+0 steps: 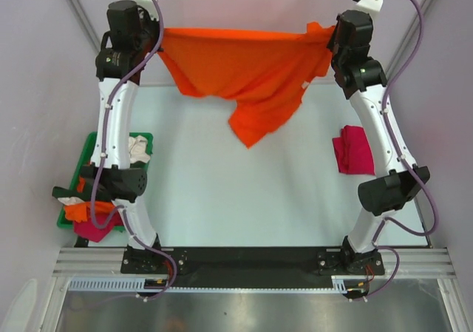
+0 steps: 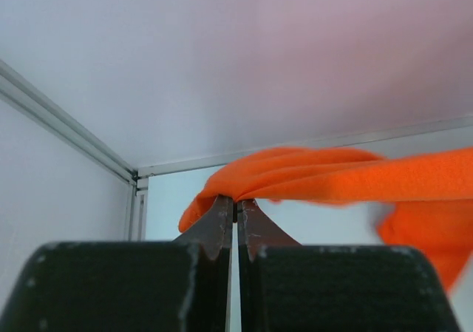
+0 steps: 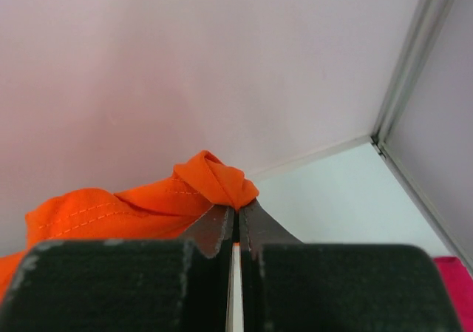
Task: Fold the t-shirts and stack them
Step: Flatten out the tshirt
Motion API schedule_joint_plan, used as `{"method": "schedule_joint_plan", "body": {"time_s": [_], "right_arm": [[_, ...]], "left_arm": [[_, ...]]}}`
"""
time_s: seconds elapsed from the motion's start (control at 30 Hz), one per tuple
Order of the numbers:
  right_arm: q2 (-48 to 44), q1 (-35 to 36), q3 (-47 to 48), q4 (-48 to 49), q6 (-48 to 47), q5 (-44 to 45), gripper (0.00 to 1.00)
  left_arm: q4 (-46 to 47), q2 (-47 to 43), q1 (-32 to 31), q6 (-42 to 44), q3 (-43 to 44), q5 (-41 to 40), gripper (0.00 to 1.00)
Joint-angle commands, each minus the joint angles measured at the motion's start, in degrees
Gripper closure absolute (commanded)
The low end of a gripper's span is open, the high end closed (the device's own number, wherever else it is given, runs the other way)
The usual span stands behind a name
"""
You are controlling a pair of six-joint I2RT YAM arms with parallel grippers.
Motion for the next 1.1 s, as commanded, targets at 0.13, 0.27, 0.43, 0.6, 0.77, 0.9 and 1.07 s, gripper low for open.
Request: {"method": "schedule_joint_plan", "body": {"time_s": [0.13,0.27,0.43,0.6,0.77,0.9,1.07], "right_arm": [[-11.00,3.93,-7.66,4.03,-3.14,4.91,1.00],[-21.00,9.10,-22.61,9.37,-8.58,9.13,1.00],[-34.21,17.81,-34.74,10.10,-12.63,17.39,1.00],[-42.48,26.24,-34.68,10.35,-19.38,26.95,1.00],[-42.41,32.41,-32.05,15.54,-25.29,30.76,1.00],[-39.34,29.43,-33.35,15.02,-23.29,27.43,1.00],[-35.47,16.71,-37.83,10.36,-9.60,15.59,1.00]], "left_arm": [[6.60,-16.35,1.95,-0.29,-18.13,-0.59,1.00],[10.64,-27.59,1.95,-2.75,-32.54,2.83,1.00],[11.79,-44.97,1.86,-2.75,-47.67,7.49,1.00],[10.04,-56.08,1.86,-0.91,-53.22,11.28,1.00],[6.35,-59.70,1.95,-2.31,-50.77,11.98,1.00],[5.64,-59.17,1.86,-3.10,-53.30,11.90,1.00],[9.94,-58.73,1.86,-2.05,-67.59,10.76,1.00]]}}
